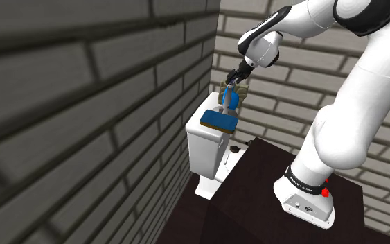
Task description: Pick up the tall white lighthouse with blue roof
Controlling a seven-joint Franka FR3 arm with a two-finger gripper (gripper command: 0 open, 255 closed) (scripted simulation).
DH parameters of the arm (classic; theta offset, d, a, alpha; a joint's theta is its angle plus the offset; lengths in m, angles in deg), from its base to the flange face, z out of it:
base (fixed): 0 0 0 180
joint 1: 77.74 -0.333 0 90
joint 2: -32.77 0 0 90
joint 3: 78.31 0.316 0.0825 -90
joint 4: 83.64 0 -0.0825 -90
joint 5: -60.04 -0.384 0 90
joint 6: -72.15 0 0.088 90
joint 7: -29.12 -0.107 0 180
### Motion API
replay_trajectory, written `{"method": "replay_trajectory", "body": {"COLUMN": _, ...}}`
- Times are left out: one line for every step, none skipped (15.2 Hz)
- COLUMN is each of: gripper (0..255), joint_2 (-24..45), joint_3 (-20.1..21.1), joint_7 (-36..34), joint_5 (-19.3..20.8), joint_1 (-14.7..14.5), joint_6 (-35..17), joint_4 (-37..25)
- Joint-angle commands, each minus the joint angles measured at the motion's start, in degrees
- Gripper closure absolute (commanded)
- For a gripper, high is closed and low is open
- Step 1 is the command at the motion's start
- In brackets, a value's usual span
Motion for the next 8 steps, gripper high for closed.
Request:
{"method": "replay_trajectory", "body": {"gripper": 0, "joint_2": 1.9, "joint_3": -0.1, "joint_7": 3.5, "joint_5": -4.3, "joint_1": 0.0, "joint_6": -0.5, "joint_4": -0.2}}
{"method": "replay_trajectory", "body": {"gripper": 0, "joint_2": 2.7, "joint_3": 0.1, "joint_7": 4.9, "joint_5": -6.0, "joint_1": 0.0, "joint_6": -0.7, "joint_4": -0.2}}
{"method": "replay_trajectory", "body": {"gripper": 0, "joint_2": 3.6, "joint_3": 0.3, "joint_7": 6.4, "joint_5": -7.8, "joint_1": 0.1, "joint_6": -0.9, "joint_4": -0.2}}
{"method": "replay_trajectory", "body": {"gripper": 0, "joint_2": 4.4, "joint_3": 0.5, "joint_7": 7.8, "joint_5": -9.5, "joint_1": 0.2, "joint_6": -1.1, "joint_4": -0.3}}
{"method": "replay_trajectory", "body": {"gripper": 0, "joint_2": 5.7, "joint_3": 0.9, "joint_7": 10.0, "joint_5": -12.3, "joint_1": 0.5, "joint_6": -1.3, "joint_4": -0.4}}
{"method": "replay_trajectory", "body": {"gripper": 0, "joint_2": 5.7, "joint_3": 1.0, "joint_7": 10.0, "joint_5": -12.3, "joint_1": 0.6, "joint_6": -1.3, "joint_4": -0.4}}
{"method": "replay_trajectory", "body": {"gripper": 0, "joint_2": 5.7, "joint_3": 1.0, "joint_7": 10.0, "joint_5": -12.3, "joint_1": 0.6, "joint_6": -1.3, "joint_4": -0.4}}
{"method": "replay_trajectory", "body": {"gripper": 255, "joint_2": 5.6, "joint_3": 1.0, "joint_7": 10.0, "joint_5": -12.3, "joint_1": 0.6, "joint_6": -1.4, "joint_4": -0.4}}
